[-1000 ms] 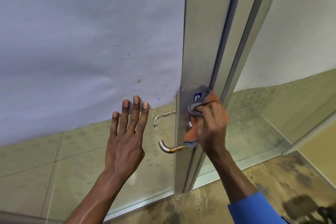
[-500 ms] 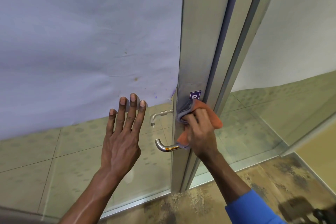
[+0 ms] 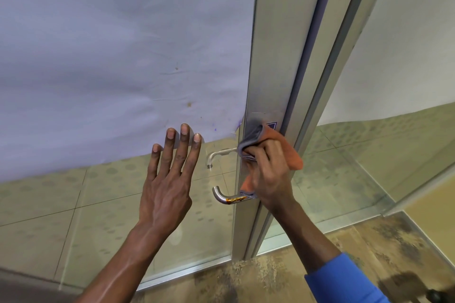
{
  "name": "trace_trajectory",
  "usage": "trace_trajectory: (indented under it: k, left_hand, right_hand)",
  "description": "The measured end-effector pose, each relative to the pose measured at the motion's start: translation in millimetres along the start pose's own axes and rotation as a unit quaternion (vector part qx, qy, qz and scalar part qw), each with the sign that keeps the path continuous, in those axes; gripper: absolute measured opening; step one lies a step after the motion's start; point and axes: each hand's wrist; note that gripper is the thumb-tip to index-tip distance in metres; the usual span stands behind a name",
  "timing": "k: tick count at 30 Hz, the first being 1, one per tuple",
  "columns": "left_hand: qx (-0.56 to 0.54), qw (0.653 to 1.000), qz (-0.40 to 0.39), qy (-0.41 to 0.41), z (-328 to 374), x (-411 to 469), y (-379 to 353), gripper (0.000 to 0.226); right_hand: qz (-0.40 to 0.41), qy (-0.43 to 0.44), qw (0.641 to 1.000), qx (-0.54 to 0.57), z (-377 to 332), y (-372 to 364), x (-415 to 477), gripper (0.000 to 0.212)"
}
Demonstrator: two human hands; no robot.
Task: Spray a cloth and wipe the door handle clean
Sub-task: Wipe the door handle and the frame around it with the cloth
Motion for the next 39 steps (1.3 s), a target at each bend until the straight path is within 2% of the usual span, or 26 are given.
trace_trajectory:
  k: [2, 4, 6, 8, 9, 11, 13, 15, 17, 18, 19, 22, 24, 27, 29, 31, 33, 35, 37, 39]
  left_hand:
    - [-0.002, 1.000, 0.002, 0.000, 0, 0, 0, 0.145]
    - [-0.003, 1.000, 0.002, -0.001, 1, 0, 1, 0.143]
    - [-0.003, 1.000, 0.003, 0.000, 2, 0, 1, 0.139]
    - [-0.002, 1.000, 0.003, 0.002, 2, -1, 1, 0.142]
    - [-0.002, 1.000, 0.003, 0.002, 2, -1, 1, 0.144]
    - [-0.003, 1.000, 0.007, 0.002, 3, 0, 1, 0.146]
    - [-0.005, 1.000, 0.007, 0.002, 3, 0, 0, 0.147]
    - [-0.005, 1.000, 0.006, 0.002, 3, 0, -1, 0.146]
    - [-0.005, 1.000, 0.005, 0.001, 3, 0, -1, 0.142]
    - [-0.005, 1.000, 0.004, 0.001, 2, 0, -1, 0.140]
    - [-0.005, 1.000, 0.003, 0.000, 2, 0, 0, 0.138]
    - [-0.007, 1.000, 0.005, -0.001, 2, 0, -1, 0.141]
    - [-0.006, 1.000, 0.007, -0.001, 3, 0, -1, 0.144]
    - [-0.007, 1.000, 0.006, -0.001, 2, 0, -1, 0.143]
    - [-0.006, 1.000, 0.005, 0.001, 2, 0, -2, 0.139]
    - [-0.008, 1.000, 0.001, 0.000, 3, 0, -2, 0.130]
    - [-0.011, 1.000, 0.002, -0.001, 3, 0, -1, 0.127]
    - [-0.010, 1.000, 0.006, 0.001, 3, 0, -2, 0.134]
    - [-0.013, 1.000, 0.008, 0.001, 3, 0, -2, 0.141]
    - [-0.013, 1.000, 0.010, 0.000, 3, 0, -3, 0.143]
  right_hand:
    - [-0.009, -0.025, 1.000, -0.006, 2, 2, -5, 0.021]
    - [0.052, -0.037, 0.998, -0.008, 1, 14, 6, 0.008]
    - [0.127, -0.068, 0.990, 0.011, -2, 26, 27, 0.028]
    - [0.168, -0.078, 0.983, 0.017, -5, 31, 44, 0.011]
    - [0.178, -0.093, 0.979, 0.025, -9, 32, 50, 0.022]
    - [0.167, -0.070, 0.983, 0.036, -9, 28, 51, 0.031]
    - [0.133, -0.024, 0.991, 0.018, -7, 20, 37, 0.019]
    - [0.044, 0.016, 0.999, -0.010, 2, 9, 12, 0.010]
    - [-0.047, 0.034, 0.996, -0.065, 9, 1, -11, 0.013]
    - [-0.066, 0.039, 0.993, -0.092, 13, 0, -17, 0.015]
    - [-0.057, 0.037, 0.991, -0.112, 16, 2, -17, 0.016]
    - [0.046, -0.003, 0.992, -0.117, 18, 19, 3, 0.006]
    - [0.104, -0.019, 0.989, -0.104, 15, 29, 24, 0.007]
    - [0.142, -0.018, 0.988, -0.063, 9, 31, 41, 0.009]
    - [0.101, 0.018, 0.994, -0.035, 10, 25, 32, 0.008]
    - [0.007, 0.068, 0.997, -0.026, 15, 17, 12, 0.011]
    - [-0.090, 0.103, 0.989, -0.059, 22, 9, -10, 0.011]
    - [-0.147, 0.101, 0.979, -0.103, 31, 6, -23, 0.016]
    - [-0.126, 0.069, 0.983, -0.118, 39, 11, -24, 0.021]
    - [-0.049, 0.035, 0.992, -0.108, 39, 20, -15, 0.017]
Point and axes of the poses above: each hand's wrist, its own x-axis towards the middle knuckle, its own y-axis out of the back of the hand, z = x × y, and after that the axes turned 11 degrees about -z, right-handed
